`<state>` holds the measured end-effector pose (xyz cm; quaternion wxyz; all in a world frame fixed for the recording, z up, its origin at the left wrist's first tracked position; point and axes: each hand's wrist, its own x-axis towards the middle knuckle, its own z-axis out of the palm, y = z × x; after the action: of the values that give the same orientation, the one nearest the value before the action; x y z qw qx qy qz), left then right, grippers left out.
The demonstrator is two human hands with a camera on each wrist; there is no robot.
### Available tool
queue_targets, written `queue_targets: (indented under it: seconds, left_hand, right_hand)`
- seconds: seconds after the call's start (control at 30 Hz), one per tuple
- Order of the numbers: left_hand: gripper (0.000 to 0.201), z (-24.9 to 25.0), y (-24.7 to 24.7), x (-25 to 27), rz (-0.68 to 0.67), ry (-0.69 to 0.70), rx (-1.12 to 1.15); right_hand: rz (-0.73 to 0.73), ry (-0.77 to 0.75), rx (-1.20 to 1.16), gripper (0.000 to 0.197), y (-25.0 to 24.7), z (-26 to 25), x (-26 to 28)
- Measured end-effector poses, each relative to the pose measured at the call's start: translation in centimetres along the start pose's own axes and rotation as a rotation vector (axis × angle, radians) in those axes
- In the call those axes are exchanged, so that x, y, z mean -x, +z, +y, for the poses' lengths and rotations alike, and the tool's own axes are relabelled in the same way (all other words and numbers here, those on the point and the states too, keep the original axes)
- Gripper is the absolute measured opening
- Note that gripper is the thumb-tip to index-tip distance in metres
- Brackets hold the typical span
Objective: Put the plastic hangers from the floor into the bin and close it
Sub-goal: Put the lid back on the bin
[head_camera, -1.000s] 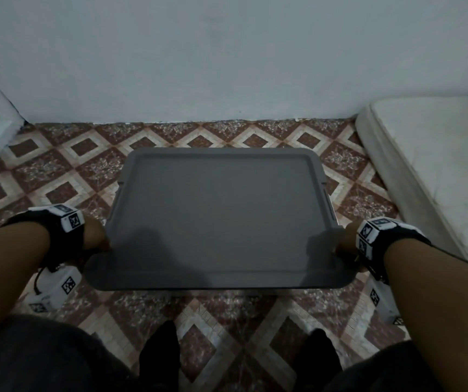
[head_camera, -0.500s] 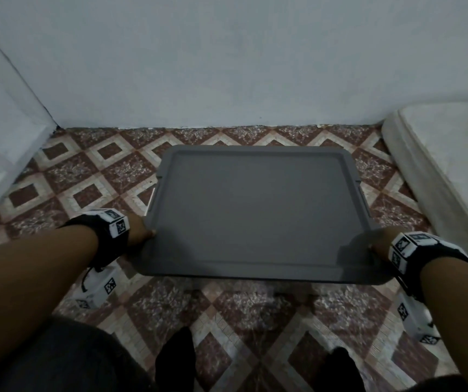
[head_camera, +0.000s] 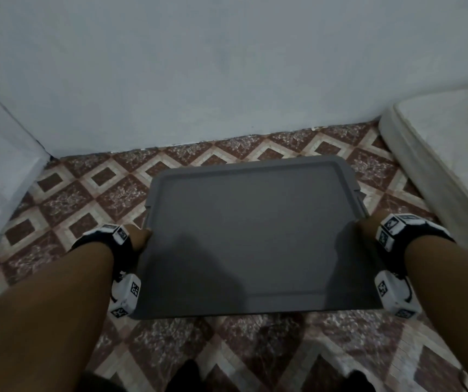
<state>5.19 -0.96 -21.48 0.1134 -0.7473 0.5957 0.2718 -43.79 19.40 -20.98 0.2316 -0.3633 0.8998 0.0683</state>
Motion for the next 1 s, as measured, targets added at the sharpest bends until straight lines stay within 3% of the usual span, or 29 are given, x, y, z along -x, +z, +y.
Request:
queue_targets:
  seconds: [0.1, 0.27, 0.4, 0.53, 0.67, 0.83, 1.0]
  left_hand:
    - [0.069, 0.1, 1.9, -0.4, 0.075, -0.025, 0.030]
    - [0.077, -0.4, 2.8, -1.2, 0.078, -0.017, 0.257]
    - [0.085, -0.9, 2.1, -1.6, 0.070, -0.046, 0.146]
    - [0.076, -1.0, 1.0, -1.5, 0.092, 0.005, -0.006]
    - [0.061, -1.4, 0.2, -1.1, 0.077, 0.072, -0.036]
    - [0.059, -2.3, -0.5, -1.1, -0.018, 0.147, -0.021]
    - [0.065, -2.0, -0.4, -1.1, -0.004, 0.168, -0.090]
  right_hand:
    - [-0.024, 0.062, -0.118, 0.049, 0.7, 0.1, -0.1]
    - [-0.055, 0.056, -0.231, 0.052, 1.1, 0.6, -1.6]
    - [-0.019, 0.061, -0.206, 0.059, 1.1, 0.6, -2.4]
    - [0.075, 0.014, -0.032, 0.035, 0.9, 0.5, -2.0]
    - [0.066, -0.040, 0.122, 0.022, 0.8, 0.5, -1.7]
    - [0.070, 0.029, 0.021, 0.059, 0.3, 0.8, -3.2]
    - [0.077, 0.078, 0.021, 0.059, 0.3, 0.5, -3.6]
